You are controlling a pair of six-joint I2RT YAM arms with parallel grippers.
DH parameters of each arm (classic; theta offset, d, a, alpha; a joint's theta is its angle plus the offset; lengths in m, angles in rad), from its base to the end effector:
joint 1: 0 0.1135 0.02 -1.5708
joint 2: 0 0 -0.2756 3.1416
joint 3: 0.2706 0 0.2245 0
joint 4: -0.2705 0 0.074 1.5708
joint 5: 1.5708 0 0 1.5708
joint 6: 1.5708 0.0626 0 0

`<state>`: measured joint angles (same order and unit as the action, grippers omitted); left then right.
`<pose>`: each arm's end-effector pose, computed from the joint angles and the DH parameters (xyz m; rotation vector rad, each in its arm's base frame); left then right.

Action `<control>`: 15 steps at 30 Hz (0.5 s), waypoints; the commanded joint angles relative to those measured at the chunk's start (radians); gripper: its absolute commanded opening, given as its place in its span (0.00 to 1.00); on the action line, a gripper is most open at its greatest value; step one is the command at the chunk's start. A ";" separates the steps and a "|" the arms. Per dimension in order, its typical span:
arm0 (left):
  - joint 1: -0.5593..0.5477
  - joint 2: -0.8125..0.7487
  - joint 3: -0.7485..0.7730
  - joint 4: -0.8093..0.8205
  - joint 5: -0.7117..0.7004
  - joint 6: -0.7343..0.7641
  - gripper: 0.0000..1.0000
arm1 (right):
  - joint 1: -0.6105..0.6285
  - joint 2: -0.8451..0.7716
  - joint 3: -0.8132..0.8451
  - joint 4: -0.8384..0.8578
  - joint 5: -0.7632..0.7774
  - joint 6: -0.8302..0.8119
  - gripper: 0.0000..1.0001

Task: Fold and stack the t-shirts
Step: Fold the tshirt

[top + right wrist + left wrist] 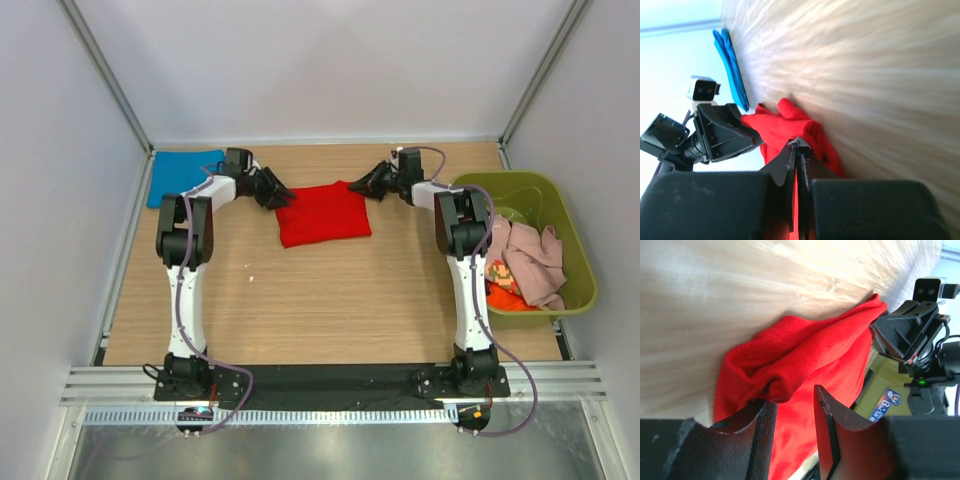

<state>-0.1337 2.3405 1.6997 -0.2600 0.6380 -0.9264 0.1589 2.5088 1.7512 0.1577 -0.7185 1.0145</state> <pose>0.4889 -0.1034 0.1328 -0.7338 2.5341 -1.2082 0.5273 0.1262 0.1031 0.5454 2.3065 1.4062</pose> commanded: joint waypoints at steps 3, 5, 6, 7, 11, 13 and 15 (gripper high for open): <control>0.034 0.065 0.061 -0.113 -0.104 0.121 0.40 | -0.044 0.039 0.016 -0.107 0.126 -0.048 0.06; 0.028 0.007 0.066 -0.130 -0.101 0.139 0.48 | -0.044 0.025 0.053 -0.133 0.108 -0.062 0.06; 0.025 -0.016 0.074 -0.149 -0.100 0.156 0.52 | -0.044 0.015 0.063 -0.185 0.108 -0.068 0.06; 0.019 -0.061 0.096 -0.200 -0.101 0.172 0.52 | -0.041 -0.013 0.089 -0.210 0.102 -0.091 0.06; 0.017 -0.186 0.101 -0.261 -0.100 0.202 0.55 | -0.032 -0.096 0.195 -0.401 0.113 -0.197 0.07; 0.011 -0.236 0.072 -0.254 -0.081 0.186 0.52 | -0.019 -0.123 0.252 -0.523 0.125 -0.235 0.08; -0.003 -0.282 0.019 -0.233 -0.061 0.170 0.48 | -0.006 -0.168 0.252 -0.559 0.110 -0.258 0.09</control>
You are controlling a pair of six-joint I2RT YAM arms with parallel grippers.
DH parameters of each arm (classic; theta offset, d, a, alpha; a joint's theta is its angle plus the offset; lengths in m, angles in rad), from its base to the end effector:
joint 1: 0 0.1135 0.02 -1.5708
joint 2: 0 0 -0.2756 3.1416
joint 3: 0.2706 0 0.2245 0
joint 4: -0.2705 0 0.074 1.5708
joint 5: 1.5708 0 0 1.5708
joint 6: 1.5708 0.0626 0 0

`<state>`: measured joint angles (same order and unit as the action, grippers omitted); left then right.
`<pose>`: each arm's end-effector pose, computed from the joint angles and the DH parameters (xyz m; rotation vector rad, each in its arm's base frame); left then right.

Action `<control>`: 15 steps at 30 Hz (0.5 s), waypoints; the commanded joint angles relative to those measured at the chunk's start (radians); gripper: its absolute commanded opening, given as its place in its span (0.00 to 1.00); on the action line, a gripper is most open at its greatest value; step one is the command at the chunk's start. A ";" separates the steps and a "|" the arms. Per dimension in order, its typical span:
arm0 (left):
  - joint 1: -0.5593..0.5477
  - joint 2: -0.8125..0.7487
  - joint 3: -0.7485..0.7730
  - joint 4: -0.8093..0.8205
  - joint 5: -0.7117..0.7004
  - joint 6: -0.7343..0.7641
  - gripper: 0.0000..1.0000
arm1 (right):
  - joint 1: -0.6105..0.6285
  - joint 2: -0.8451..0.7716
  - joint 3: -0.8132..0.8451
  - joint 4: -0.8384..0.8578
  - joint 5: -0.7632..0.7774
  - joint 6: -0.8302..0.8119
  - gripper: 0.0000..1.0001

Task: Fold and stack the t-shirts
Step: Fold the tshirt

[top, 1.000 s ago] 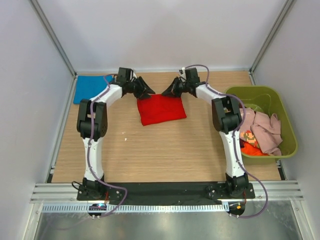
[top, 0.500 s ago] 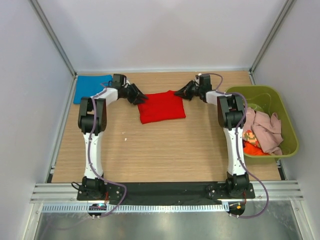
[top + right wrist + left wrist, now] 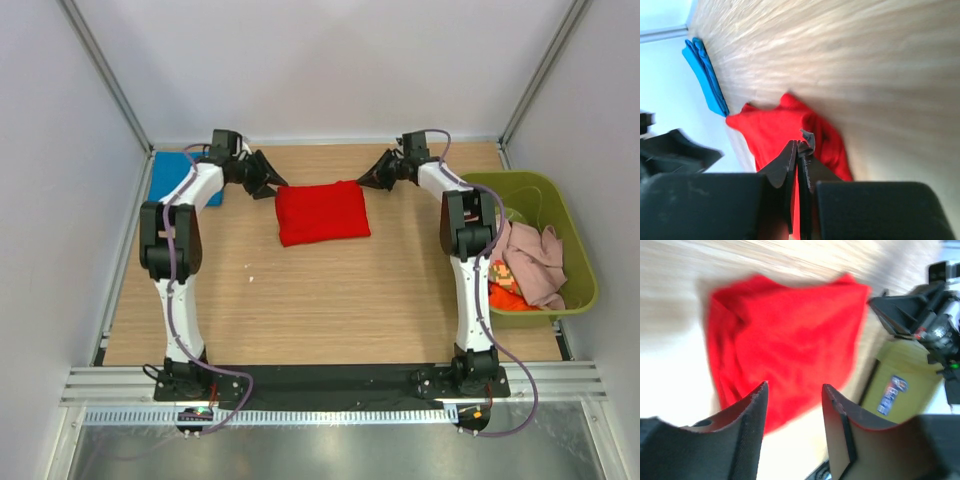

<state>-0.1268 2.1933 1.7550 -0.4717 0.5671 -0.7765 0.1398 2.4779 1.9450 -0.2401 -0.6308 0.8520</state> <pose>0.4718 -0.0940 0.1998 -0.5808 2.5349 -1.0659 0.5326 0.1122 0.1381 0.5413 2.4272 1.2012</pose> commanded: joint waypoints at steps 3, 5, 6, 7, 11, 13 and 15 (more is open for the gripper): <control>-0.030 -0.164 -0.144 0.072 0.043 -0.036 0.42 | 0.044 -0.180 0.033 -0.226 0.026 -0.140 0.12; -0.040 -0.158 -0.195 0.103 0.066 -0.070 0.35 | 0.073 -0.198 -0.003 -0.217 0.008 -0.142 0.13; -0.054 -0.147 -0.206 0.114 0.074 -0.076 0.34 | 0.084 -0.200 -0.036 -0.205 -0.015 -0.145 0.13; -0.059 -0.142 -0.221 0.134 0.076 -0.090 0.33 | 0.092 -0.201 -0.053 -0.206 -0.017 -0.146 0.14; -0.068 -0.112 -0.299 0.199 0.090 -0.121 0.29 | 0.095 -0.205 -0.156 -0.160 -0.007 -0.145 0.15; -0.066 -0.096 -0.345 0.193 0.077 -0.104 0.27 | 0.080 -0.195 -0.196 -0.165 0.019 -0.174 0.15; -0.062 -0.098 -0.385 0.164 0.042 -0.067 0.22 | 0.061 -0.183 -0.204 -0.226 0.052 -0.215 0.15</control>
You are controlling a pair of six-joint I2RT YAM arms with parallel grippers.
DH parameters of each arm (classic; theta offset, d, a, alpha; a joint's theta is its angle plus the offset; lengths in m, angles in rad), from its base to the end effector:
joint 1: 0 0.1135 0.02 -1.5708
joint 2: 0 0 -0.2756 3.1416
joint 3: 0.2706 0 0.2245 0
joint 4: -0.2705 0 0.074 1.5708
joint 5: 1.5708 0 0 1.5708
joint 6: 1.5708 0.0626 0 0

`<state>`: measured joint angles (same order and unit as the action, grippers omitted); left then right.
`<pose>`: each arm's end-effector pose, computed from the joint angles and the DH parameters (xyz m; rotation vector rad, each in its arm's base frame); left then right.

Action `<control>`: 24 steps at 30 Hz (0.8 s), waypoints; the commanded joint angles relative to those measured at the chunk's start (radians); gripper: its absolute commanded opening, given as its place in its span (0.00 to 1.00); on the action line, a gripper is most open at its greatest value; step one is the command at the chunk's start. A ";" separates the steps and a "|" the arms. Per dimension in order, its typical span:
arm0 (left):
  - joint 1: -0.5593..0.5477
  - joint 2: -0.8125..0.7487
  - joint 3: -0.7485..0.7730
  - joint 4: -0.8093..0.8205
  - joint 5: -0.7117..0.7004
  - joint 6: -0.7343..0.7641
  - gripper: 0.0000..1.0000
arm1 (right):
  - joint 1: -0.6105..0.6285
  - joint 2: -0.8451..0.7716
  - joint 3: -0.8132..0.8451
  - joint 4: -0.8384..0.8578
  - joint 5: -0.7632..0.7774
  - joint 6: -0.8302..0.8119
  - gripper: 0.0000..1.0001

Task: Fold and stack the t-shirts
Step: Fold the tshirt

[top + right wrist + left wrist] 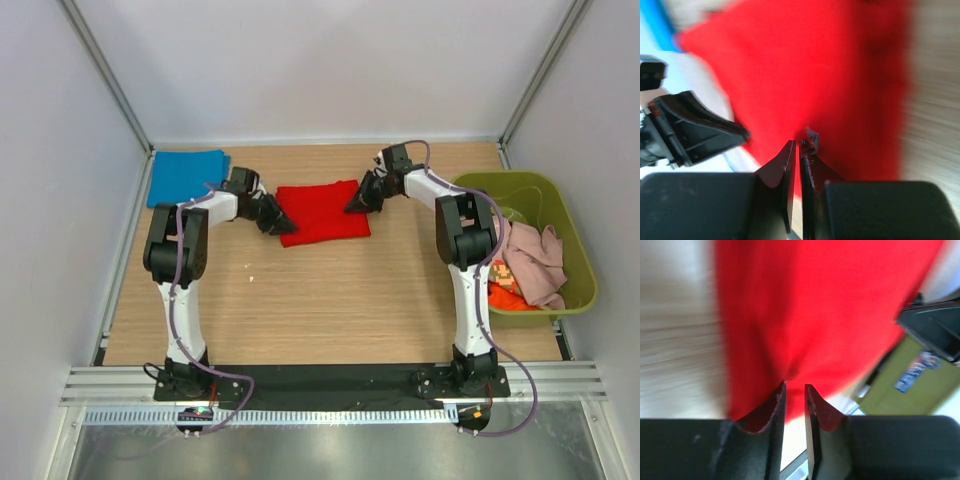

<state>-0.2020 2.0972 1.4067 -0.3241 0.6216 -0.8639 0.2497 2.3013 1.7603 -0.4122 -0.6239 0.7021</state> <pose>0.4134 -0.1219 0.1542 -0.6539 2.6780 -1.1578 0.4682 0.1571 0.1571 0.3280 2.6383 1.1447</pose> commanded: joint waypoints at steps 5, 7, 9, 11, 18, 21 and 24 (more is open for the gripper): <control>0.013 -0.127 -0.264 -0.012 -0.086 0.065 0.19 | -0.070 0.009 -0.039 -0.158 0.174 -0.200 0.14; 0.013 -0.161 -0.317 -0.015 -0.097 0.083 0.20 | -0.072 0.017 -0.045 -0.200 0.207 -0.222 0.14; 0.015 -0.190 -0.359 -0.033 -0.103 0.107 0.21 | -0.072 0.020 -0.054 -0.224 0.225 -0.239 0.14; 0.015 -0.198 -0.365 -0.056 -0.112 0.127 0.21 | -0.070 0.006 -0.061 -0.235 0.227 -0.243 0.14; 0.013 -0.327 -0.264 -0.165 -0.200 0.200 0.51 | -0.072 -0.098 0.005 -0.338 0.262 -0.291 0.21; 0.015 -0.324 -0.191 -0.199 -0.229 0.242 0.70 | -0.066 -0.132 0.040 -0.378 0.254 -0.291 0.36; 0.021 -0.243 -0.063 -0.224 -0.198 0.301 0.75 | -0.056 -0.180 0.088 -0.427 0.262 -0.303 0.51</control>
<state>-0.1879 1.8263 1.2377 -0.5125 0.4393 -0.6529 0.1902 2.2265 1.7710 -0.7483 -0.4179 0.4423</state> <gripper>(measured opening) 0.741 0.486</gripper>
